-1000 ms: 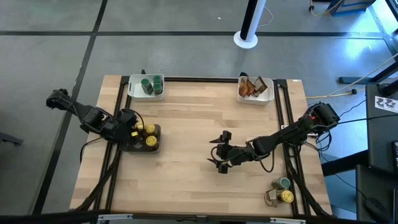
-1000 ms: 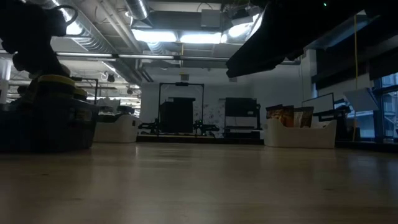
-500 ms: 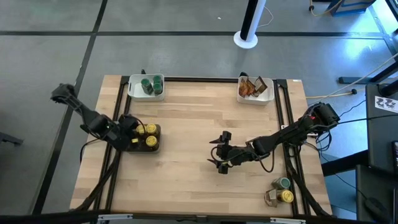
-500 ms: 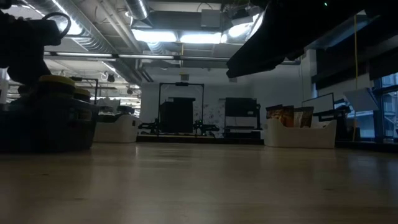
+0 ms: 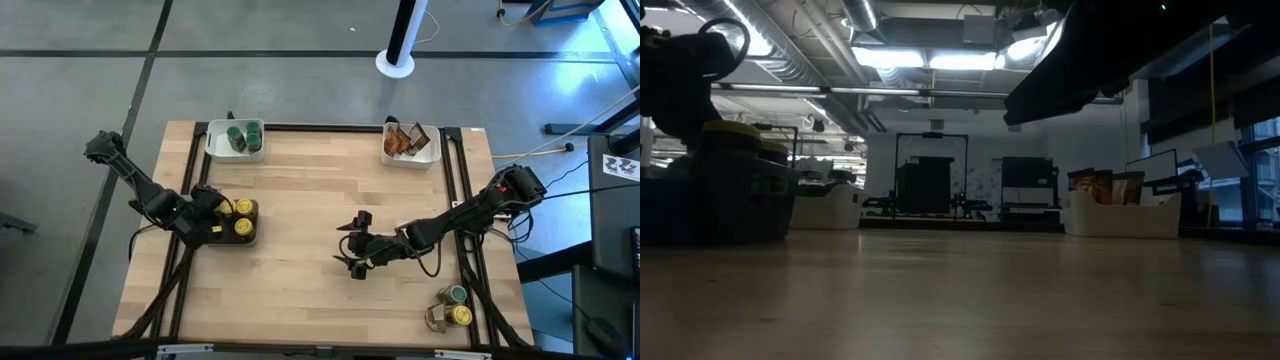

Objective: Sort spices by type
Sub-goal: Put the yellow seasoning bottle into the black bin, then put the green seasoning bottle into the top left white bin

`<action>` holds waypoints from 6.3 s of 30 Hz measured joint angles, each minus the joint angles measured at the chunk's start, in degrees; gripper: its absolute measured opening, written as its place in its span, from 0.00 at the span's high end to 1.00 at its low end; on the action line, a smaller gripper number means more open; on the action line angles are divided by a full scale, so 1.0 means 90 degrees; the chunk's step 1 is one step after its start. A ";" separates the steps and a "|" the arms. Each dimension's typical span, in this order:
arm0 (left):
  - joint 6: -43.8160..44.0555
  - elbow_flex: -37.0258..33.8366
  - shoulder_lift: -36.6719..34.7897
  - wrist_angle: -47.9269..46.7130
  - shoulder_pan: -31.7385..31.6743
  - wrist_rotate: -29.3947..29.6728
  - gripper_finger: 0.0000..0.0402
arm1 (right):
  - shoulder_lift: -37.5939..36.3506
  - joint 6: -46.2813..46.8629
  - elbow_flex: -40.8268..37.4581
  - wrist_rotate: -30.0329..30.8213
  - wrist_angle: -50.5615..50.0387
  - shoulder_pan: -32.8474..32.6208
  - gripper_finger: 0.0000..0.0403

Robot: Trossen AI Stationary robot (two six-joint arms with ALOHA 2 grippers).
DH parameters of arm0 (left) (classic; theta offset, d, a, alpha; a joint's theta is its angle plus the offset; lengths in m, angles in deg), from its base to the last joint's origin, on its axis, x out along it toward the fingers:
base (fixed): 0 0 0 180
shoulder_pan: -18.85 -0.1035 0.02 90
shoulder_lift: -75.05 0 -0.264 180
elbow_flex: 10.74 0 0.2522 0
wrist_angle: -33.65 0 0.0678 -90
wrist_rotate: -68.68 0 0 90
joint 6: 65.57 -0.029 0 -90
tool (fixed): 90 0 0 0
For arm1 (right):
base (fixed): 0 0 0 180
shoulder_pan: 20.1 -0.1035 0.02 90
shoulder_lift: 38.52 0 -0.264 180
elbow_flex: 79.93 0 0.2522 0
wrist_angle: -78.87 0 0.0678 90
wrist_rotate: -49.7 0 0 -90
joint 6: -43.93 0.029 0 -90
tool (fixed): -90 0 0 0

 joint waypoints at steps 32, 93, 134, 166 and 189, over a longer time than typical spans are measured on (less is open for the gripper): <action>-0.1407 0.1275 -0.0132 -0.0008 -0.0022 -0.0125 0.26 | 0.0000 0.0031 0.0000 -0.0002 0.0037 -0.0002 0.08; -0.7352 0.1333 0.2607 0.7467 -0.1285 -0.0325 0.26 | -0.0155 0.8246 0.3919 -0.3272 -1.0808 -0.2826 0.08; -0.7351 0.1333 0.2605 0.7309 -0.1301 -0.0320 0.26 | -0.0155 0.9726 0.1922 -0.4652 -0.9058 -0.3840 0.08; -0.7398 0.1333 0.2605 0.7307 -0.1302 -0.0315 0.26 | -0.0155 0.8944 0.1625 -0.4467 -0.8758 -0.3777 0.48; -0.7448 0.1331 0.2907 0.7005 -0.1532 -0.0497 0.34 | -0.0139 0.5150 0.3087 -0.1427 -0.9026 -0.1080 0.48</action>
